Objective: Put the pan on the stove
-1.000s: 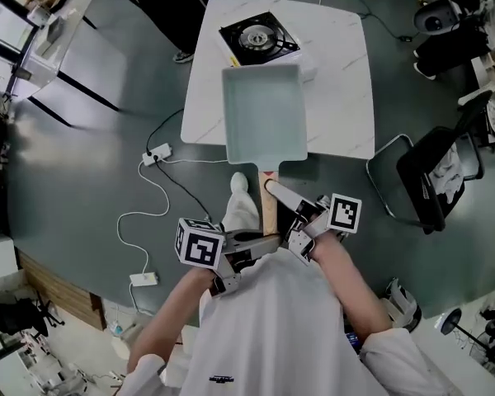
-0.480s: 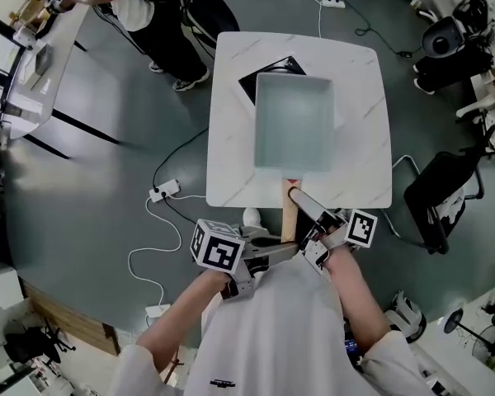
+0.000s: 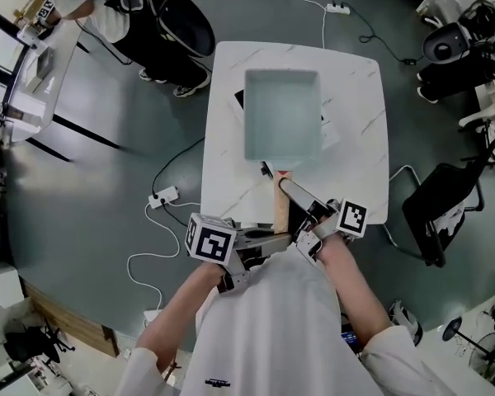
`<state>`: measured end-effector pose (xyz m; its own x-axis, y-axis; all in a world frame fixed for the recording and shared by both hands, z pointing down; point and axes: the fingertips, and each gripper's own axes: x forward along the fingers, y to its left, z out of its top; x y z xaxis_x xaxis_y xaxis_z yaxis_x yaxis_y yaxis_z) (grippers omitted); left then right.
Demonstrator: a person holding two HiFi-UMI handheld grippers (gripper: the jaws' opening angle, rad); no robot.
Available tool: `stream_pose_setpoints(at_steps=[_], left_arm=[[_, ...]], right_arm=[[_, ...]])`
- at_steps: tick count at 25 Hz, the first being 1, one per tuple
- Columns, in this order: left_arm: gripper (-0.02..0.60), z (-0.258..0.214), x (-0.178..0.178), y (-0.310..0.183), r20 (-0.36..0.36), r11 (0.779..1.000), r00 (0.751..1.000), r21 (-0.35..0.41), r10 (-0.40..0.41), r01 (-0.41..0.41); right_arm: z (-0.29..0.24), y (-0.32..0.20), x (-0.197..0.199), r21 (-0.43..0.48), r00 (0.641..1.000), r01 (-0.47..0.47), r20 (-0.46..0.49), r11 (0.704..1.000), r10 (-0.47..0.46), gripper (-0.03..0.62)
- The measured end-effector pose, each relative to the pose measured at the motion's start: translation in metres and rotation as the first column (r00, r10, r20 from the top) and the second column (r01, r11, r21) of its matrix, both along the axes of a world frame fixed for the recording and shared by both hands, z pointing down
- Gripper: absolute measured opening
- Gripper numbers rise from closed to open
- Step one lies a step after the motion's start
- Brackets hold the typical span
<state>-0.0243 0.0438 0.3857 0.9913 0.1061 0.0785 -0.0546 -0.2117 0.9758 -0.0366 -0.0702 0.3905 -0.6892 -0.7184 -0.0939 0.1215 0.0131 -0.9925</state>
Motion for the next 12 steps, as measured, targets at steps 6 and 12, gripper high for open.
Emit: stream_pose_setpoints(at_steps=[6, 12], left_arm=[[0.066, 0.001, 0.024, -0.011, -0.005, 0.999, 0.999, -0.022, -0.033, 0.033], [0.066, 0.004, 0.043, -0.019, 0.004, 0.995, 0.997, -0.060, -0.076, 0.076]], right_arm=[[0.005, -0.010, 0.021, -0.028, 1.000, 0.031, 0.004, 0.999, -0.031, 0.138], [0.016, -0.015, 0.035, -0.071, 0.997, 0.080, 0.008, 0.994, -0.079, 0.138]])
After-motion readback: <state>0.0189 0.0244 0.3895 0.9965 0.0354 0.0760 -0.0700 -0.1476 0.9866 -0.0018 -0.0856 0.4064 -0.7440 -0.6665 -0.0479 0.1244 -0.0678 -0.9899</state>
